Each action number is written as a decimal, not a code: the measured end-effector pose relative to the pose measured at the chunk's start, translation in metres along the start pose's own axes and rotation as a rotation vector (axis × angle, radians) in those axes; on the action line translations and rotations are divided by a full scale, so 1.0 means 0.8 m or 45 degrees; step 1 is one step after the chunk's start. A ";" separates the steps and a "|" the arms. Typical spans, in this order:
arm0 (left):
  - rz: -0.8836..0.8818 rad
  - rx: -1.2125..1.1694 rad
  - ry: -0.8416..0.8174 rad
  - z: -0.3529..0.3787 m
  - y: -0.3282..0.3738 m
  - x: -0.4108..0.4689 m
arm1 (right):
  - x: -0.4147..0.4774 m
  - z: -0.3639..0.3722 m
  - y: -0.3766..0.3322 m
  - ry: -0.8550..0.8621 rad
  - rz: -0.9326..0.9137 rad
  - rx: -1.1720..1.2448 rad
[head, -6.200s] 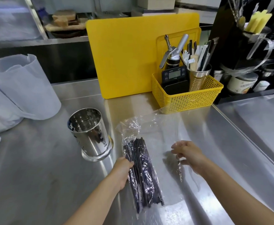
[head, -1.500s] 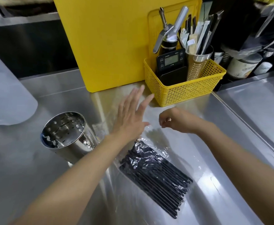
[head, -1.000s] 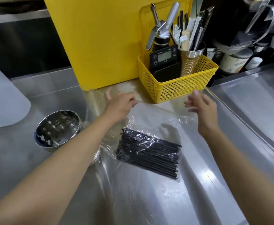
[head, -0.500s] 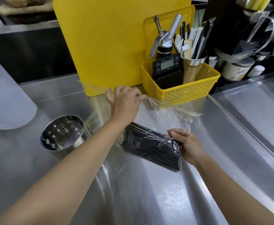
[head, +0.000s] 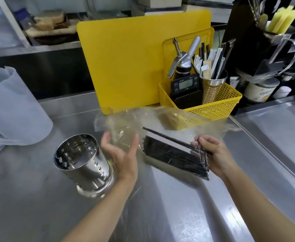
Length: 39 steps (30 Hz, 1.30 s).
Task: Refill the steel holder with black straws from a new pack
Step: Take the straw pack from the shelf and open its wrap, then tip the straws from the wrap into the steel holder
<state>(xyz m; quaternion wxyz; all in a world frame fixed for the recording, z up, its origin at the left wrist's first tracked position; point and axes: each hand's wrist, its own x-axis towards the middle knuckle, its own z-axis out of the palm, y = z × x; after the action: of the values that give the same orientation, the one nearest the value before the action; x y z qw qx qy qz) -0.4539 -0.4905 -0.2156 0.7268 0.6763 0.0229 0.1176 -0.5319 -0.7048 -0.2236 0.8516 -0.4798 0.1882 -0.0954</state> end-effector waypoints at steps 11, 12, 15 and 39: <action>-1.000 -1.018 -0.749 0.028 0.003 -0.009 | -0.013 0.031 -0.034 -0.184 -0.087 0.126; -0.970 -1.096 -0.772 0.030 0.006 -0.004 | -0.013 0.033 -0.037 -0.159 -0.130 0.008; -0.903 -1.288 -0.780 0.036 0.019 0.012 | -0.009 0.041 -0.054 0.035 -0.428 -0.354; -0.729 -1.597 -0.540 0.003 0.118 0.033 | -0.033 0.123 -0.022 -0.563 -0.107 0.386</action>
<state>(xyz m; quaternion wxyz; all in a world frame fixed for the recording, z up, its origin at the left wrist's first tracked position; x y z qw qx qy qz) -0.4409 -0.4822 -0.1186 0.9694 0.1073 -0.0140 -0.2204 -0.5153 -0.6282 -0.1569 0.9294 -0.3634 -0.0389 -0.0508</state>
